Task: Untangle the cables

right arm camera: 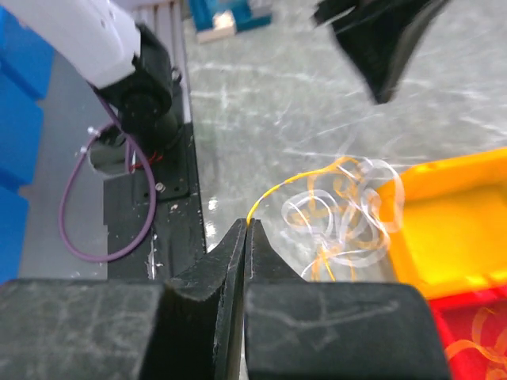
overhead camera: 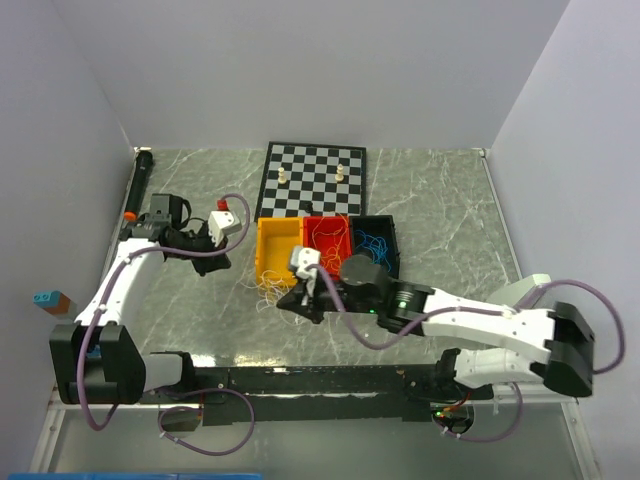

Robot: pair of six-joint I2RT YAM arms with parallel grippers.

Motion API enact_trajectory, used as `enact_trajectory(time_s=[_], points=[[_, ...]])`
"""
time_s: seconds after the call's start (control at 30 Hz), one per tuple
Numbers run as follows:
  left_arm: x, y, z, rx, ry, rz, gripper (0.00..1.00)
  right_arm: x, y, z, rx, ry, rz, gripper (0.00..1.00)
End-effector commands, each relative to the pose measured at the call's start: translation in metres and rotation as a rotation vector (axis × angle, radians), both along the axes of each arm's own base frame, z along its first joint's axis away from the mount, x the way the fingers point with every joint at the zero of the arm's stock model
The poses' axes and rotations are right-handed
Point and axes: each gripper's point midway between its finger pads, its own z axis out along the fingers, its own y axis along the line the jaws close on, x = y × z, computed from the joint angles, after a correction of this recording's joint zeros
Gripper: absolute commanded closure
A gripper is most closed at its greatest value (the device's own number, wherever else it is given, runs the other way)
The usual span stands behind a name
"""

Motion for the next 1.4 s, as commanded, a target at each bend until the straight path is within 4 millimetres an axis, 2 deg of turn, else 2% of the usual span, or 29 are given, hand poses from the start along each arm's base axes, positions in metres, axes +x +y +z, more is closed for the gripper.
enact_trajectory(time_s=[0.0,0.1,0.13,0.23,0.37,0.6,0.93,1.03,1.1,1.23,1.37], points=[[0.004,0.003,-0.008,0.02,-0.013,-0.002,0.99,0.008,-0.03,0.024,0.04,-0.029,-0.1,1.0],[0.004,0.009,-0.017,0.055,-0.015,0.005,0.99,0.014,-0.052,0.06,0.107,-0.093,-0.16,1.0],[0.003,0.011,-0.021,0.064,-0.01,0.004,0.99,0.015,-0.06,0.066,0.102,-0.106,-0.177,1.0],[0.002,0.016,-0.033,0.098,-0.006,0.007,0.99,0.017,-0.085,0.111,0.185,-0.179,-0.22,1.0],[0.0,0.027,-0.055,0.167,0.002,0.017,0.99,0.016,-0.111,0.16,0.264,-0.26,-0.261,1.0],[-0.006,0.046,-0.09,0.276,0.024,0.025,0.99,0.004,-0.156,0.215,0.387,-0.348,-0.312,1.0],[-0.01,0.066,-0.119,0.388,0.036,0.034,0.99,-0.026,-0.223,0.281,0.562,-0.448,-0.342,1.0],[-0.009,0.056,-0.108,0.335,0.038,0.028,0.99,-0.028,-0.224,0.284,0.568,-0.439,-0.332,1.0],[-0.005,0.045,-0.088,0.269,0.028,0.019,0.99,-0.027,-0.217,0.278,0.553,-0.424,-0.321,1.0],[-0.004,0.011,-0.03,0.075,0.018,-0.033,0.99,-0.019,-0.196,0.258,0.503,-0.382,-0.308,1.0],[-0.003,-0.016,0.044,-0.088,-0.048,-0.112,0.99,-0.011,-0.177,0.236,0.463,-0.338,-0.3,1.0]])
